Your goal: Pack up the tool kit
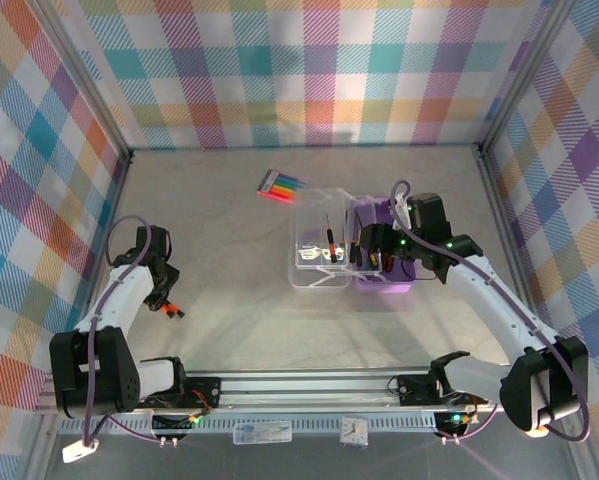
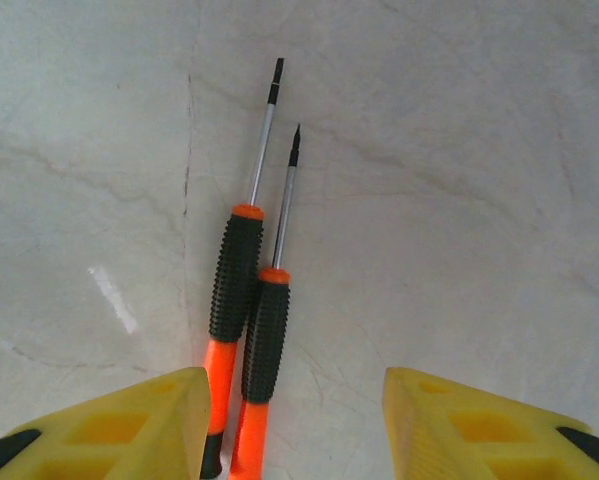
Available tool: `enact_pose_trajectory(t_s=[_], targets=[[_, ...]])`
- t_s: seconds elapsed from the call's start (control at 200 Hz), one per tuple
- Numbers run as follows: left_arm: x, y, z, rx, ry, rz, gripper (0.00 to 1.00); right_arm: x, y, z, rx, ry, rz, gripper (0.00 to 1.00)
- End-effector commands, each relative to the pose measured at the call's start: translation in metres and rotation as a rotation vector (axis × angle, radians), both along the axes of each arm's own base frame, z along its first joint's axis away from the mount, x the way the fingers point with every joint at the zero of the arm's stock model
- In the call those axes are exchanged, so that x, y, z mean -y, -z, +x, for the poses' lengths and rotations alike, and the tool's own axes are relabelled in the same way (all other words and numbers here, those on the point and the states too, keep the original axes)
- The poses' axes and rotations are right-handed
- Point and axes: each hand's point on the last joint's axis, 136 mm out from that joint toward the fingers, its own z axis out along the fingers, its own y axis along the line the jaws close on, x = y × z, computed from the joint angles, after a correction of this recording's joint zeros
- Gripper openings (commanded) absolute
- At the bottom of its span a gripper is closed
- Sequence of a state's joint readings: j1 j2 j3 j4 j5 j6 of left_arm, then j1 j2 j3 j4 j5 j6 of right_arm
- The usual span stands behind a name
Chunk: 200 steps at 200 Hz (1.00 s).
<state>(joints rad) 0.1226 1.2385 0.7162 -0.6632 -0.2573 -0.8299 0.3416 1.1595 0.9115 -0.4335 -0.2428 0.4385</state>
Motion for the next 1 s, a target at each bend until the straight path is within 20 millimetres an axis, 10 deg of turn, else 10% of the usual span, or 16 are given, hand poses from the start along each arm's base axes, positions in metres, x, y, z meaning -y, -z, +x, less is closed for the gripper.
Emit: enact_pose_trajectory(t_s=[0.0,0.375,0.995], targets=[[0.002,0.012,0.009,0.031,-0.002,-0.051,0.52,-0.001,-0.014,0.001,0.069,-0.012,0.004,0.55],[0.010,0.058,0.017,-0.061,0.059,-0.123,0.47,-0.001,-0.015,0.000,0.068,-0.015,0.005,0.57],[0.078,0.063,0.054,-0.083,0.353,-0.088,0.24,0.002,-0.023,0.003,0.073,-0.004,-0.017,0.57]])
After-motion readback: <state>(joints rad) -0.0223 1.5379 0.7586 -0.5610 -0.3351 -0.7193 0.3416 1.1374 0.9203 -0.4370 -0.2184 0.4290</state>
